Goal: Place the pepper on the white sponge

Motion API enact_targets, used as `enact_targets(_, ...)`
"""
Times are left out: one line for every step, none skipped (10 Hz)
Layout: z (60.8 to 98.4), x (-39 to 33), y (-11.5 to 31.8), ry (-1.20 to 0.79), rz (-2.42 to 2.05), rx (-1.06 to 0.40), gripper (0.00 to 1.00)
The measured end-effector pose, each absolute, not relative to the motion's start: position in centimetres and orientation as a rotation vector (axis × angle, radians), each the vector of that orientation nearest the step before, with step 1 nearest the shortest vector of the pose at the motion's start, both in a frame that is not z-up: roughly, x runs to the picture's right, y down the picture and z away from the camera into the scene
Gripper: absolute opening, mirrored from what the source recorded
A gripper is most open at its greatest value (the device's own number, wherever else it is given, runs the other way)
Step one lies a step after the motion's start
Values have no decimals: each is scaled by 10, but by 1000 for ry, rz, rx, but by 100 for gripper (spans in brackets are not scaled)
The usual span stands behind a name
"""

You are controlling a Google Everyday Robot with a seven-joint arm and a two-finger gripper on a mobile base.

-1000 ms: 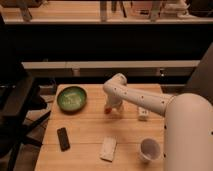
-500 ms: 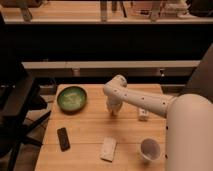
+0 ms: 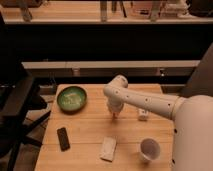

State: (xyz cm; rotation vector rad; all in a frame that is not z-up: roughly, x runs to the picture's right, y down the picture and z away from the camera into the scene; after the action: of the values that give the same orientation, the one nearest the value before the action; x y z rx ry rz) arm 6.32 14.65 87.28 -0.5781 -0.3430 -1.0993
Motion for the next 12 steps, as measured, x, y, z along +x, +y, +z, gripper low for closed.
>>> enact_targets(870, 64, 150, -341, -1107, -581, 0)
enact_targets(865, 64, 149, -341, -1112, -578, 0)
enact_targets(859, 65, 147, -338, -1117, -580, 0)
enact_targets(855, 66, 150, -338, -1121, -586, 0)
enact_targets(852, 66, 155, -337, -1126, -591, 0)
enact_targets(850, 67, 158, -333, -1133, -593, 0)
enact_targets(848, 67, 160, -333, -1138, -594, 0)
enact_targets(845, 68, 161, -334, -1142, -596, 0)
enact_targets(842, 68, 163, -337, -1148, -600, 0)
enact_targets(839, 67, 166, -341, -1155, -601, 0)
enact_targets(836, 66, 169, -347, -1160, -604, 0)
enact_targets(834, 66, 172, -350, -1165, -607, 0)
